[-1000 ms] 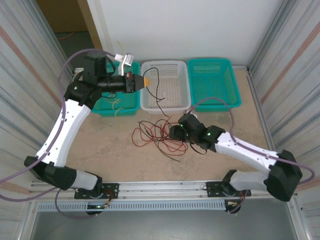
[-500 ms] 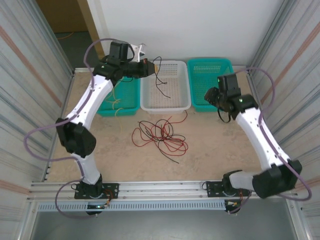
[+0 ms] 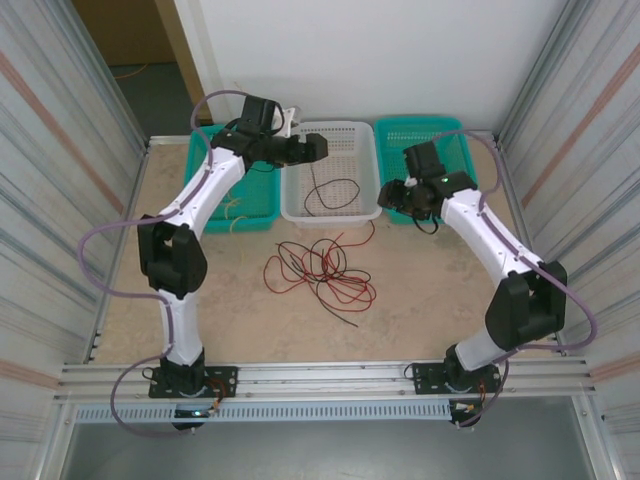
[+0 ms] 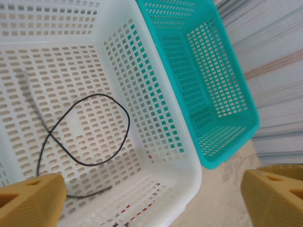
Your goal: Untangle the cables
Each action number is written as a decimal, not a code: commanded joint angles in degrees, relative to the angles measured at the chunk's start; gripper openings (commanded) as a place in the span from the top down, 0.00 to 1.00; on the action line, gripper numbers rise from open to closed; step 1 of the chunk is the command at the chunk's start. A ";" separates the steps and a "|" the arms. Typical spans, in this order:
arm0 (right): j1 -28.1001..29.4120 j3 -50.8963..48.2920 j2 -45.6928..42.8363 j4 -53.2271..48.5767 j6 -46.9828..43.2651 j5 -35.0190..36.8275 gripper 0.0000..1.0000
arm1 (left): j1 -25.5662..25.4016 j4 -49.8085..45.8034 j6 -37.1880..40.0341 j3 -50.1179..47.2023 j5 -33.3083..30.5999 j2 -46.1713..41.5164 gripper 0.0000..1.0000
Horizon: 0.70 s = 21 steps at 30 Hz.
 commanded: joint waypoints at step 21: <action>23.46 -17.34 0.29 -0.06 -3.18 3.72 0.22 | -9.43 -3.31 -2.53 -49.57 -7.78 -47.62 0.17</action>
